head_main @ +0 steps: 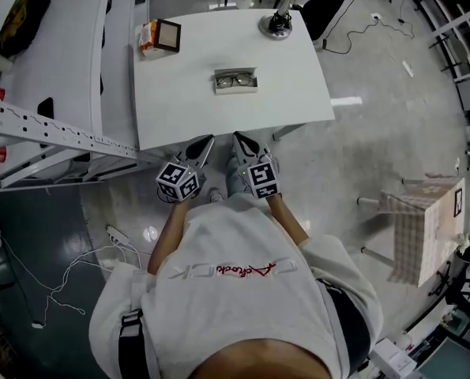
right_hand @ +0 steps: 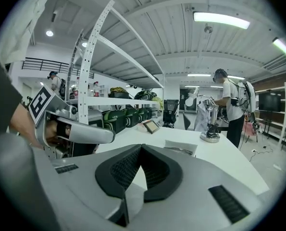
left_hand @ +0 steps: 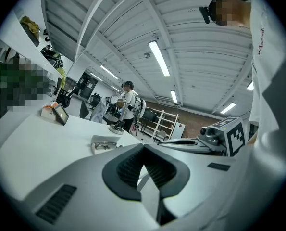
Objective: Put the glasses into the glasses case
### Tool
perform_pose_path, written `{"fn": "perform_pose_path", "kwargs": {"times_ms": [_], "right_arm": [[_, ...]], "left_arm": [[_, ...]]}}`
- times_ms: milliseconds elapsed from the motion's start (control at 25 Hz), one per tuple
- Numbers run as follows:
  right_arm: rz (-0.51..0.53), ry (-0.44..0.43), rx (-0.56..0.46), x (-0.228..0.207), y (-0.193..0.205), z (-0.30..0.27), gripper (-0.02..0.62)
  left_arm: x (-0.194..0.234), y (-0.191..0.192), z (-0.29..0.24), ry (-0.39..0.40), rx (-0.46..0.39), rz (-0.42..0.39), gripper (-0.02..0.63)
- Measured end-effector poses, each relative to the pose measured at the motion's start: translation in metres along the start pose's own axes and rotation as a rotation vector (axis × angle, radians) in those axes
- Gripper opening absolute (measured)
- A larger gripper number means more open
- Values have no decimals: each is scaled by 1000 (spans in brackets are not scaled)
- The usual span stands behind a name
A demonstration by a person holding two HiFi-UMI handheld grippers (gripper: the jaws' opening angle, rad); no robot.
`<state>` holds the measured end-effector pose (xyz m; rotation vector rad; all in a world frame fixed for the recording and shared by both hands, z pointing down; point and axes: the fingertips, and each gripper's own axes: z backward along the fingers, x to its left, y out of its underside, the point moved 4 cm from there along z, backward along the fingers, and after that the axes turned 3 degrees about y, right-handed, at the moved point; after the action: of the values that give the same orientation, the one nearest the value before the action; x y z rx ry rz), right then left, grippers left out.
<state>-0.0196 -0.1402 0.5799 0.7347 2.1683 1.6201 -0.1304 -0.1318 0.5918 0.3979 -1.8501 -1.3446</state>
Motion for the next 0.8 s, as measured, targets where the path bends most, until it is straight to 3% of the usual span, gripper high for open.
{"fn": "perform_pose_path", "kwargs": {"times_ms": [480,800], "right_arm": [[-1,27,-37,8,2,45,18],[-3,28,-50,2,9,101,18]], "left_arm": [[-40,9,12,6,-7,-29,25],[-99,23,6,20,-4,-40,25]]}}
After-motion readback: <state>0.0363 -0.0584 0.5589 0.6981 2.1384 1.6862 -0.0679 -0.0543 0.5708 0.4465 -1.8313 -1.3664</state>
